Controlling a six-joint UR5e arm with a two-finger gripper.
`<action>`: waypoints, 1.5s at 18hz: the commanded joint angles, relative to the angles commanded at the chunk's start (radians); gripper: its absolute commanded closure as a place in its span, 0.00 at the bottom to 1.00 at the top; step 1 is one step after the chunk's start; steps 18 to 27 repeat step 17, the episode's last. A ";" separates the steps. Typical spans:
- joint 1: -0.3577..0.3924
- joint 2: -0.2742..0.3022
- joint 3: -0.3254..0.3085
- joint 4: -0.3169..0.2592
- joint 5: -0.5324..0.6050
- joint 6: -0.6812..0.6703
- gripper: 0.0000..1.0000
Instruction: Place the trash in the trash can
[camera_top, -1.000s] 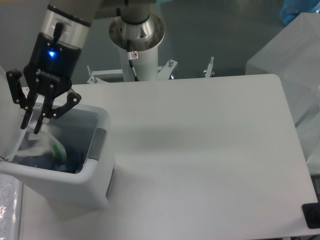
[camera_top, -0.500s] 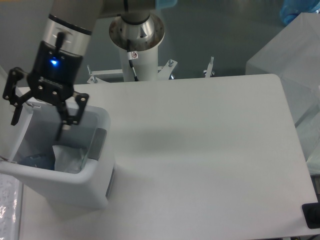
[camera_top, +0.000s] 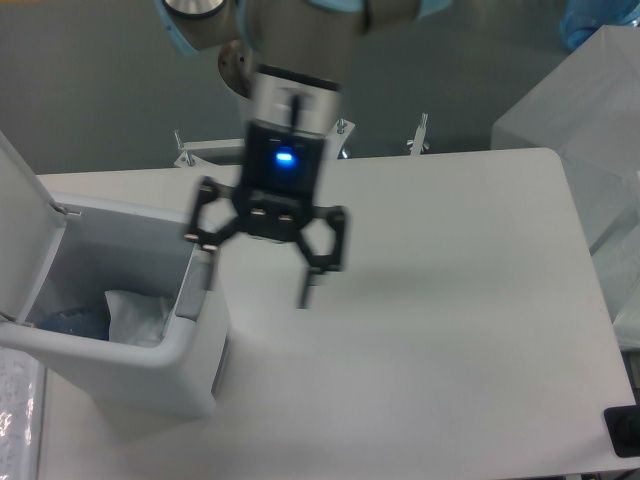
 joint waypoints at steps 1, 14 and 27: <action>0.002 0.000 0.002 -0.002 0.048 0.050 0.00; 0.031 0.077 -0.133 -0.058 0.349 0.672 0.00; 0.035 0.078 -0.132 -0.061 0.346 0.649 0.00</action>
